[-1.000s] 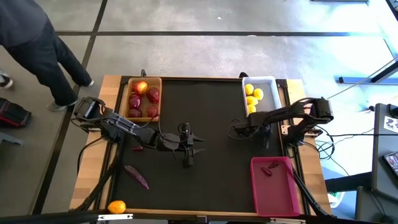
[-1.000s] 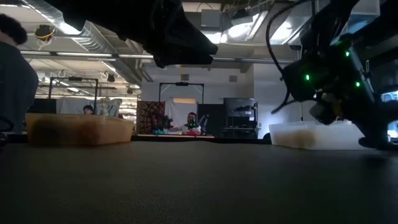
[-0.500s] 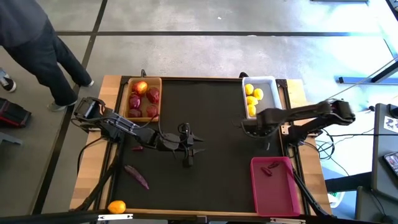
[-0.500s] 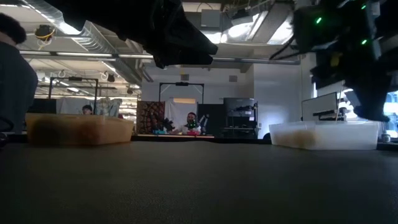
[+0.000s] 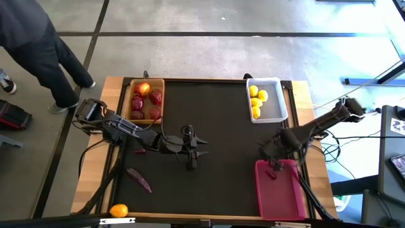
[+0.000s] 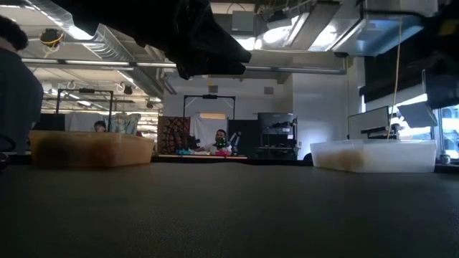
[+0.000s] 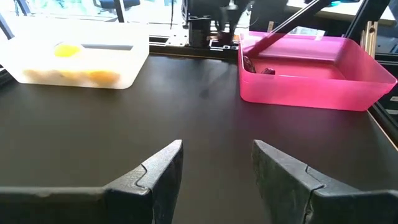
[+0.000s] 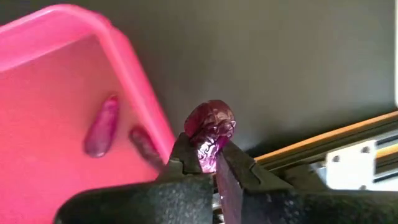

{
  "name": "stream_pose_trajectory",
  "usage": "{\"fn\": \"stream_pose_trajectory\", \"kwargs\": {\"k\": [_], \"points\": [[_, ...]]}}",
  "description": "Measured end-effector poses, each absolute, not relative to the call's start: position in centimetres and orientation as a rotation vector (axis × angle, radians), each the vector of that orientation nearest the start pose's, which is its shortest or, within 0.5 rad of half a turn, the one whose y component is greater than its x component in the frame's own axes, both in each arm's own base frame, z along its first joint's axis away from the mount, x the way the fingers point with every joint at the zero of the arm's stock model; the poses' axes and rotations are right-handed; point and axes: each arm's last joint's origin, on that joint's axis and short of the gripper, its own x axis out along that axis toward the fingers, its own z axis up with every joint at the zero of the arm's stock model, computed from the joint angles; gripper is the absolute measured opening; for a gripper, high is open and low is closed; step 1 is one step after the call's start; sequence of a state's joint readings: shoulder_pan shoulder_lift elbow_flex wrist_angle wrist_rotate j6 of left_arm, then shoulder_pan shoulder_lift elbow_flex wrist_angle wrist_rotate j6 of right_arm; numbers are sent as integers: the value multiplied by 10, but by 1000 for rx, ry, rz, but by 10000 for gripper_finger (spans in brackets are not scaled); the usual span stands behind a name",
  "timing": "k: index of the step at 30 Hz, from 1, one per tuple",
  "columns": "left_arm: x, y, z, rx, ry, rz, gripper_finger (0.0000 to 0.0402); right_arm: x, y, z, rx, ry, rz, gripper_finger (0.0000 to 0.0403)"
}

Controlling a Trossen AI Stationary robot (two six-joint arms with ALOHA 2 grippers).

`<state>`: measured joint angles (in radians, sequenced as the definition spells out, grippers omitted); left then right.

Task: Sort produce into baskets
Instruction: Put the eggplant into the red bin

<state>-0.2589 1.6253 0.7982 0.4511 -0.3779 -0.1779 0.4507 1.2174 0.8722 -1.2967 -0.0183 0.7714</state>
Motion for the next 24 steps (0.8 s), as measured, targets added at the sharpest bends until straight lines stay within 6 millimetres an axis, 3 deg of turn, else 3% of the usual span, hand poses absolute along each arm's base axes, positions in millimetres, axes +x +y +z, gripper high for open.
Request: {"fn": "stream_pose_trajectory", "kwargs": {"k": [11, 18, 24], "points": [[324, -75, 193, -77, 344, 152, 187, 136, 121, 237, 269, 1558, -227, 1], [324, -75, 193, -83, 343, 153, 187, 140, 151, 245, 314, 1361, -64, 1], [324, -75, 193, -83, 343, 153, 187, 142, 164, 236, 268, 1330, -57, 1]]}}
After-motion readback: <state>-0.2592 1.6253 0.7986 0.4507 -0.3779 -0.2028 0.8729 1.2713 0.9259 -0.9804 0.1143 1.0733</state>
